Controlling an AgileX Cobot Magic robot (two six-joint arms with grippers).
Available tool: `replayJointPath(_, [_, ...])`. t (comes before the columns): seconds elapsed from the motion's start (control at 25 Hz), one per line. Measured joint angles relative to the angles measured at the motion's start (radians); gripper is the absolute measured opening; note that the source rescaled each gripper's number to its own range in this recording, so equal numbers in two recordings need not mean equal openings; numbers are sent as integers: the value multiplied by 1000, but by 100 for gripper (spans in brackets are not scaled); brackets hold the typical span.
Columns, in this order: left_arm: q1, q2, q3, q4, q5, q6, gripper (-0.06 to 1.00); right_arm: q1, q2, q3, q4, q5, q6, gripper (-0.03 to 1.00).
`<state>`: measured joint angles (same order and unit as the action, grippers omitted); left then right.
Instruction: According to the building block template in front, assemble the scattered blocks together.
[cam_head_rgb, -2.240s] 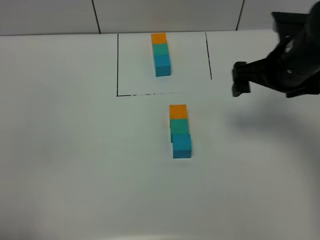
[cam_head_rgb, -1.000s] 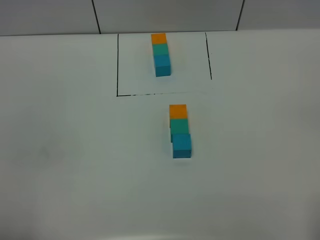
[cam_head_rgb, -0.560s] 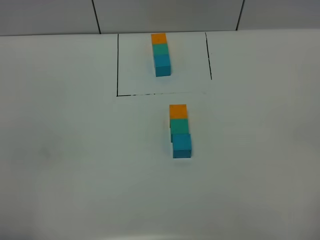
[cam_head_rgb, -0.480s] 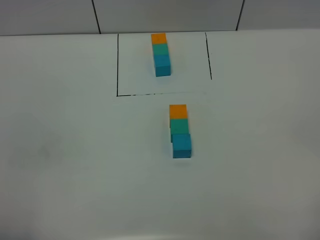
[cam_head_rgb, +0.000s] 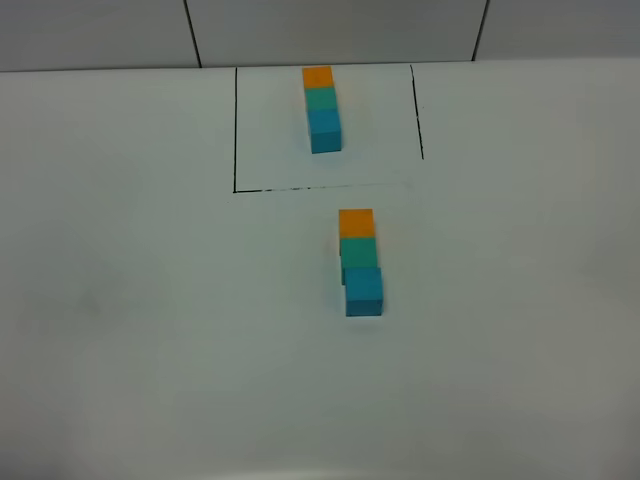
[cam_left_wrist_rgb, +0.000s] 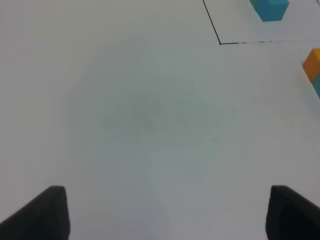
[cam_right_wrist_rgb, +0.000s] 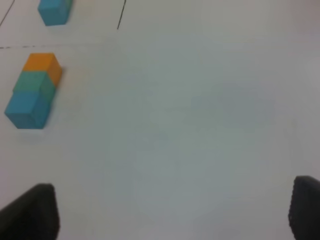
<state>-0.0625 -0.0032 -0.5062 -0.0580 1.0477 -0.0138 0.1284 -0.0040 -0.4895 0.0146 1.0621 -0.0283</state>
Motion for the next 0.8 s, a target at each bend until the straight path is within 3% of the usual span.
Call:
replayJointPath(0.2, [0, 0, 0, 0, 0, 0, 73, -85, 0, 0, 1, 0, -1, 85])
replayJointPath(0.8, [0, 0, 0, 0, 0, 1, 73, -89, -3, 1, 1, 0, 0, 79])
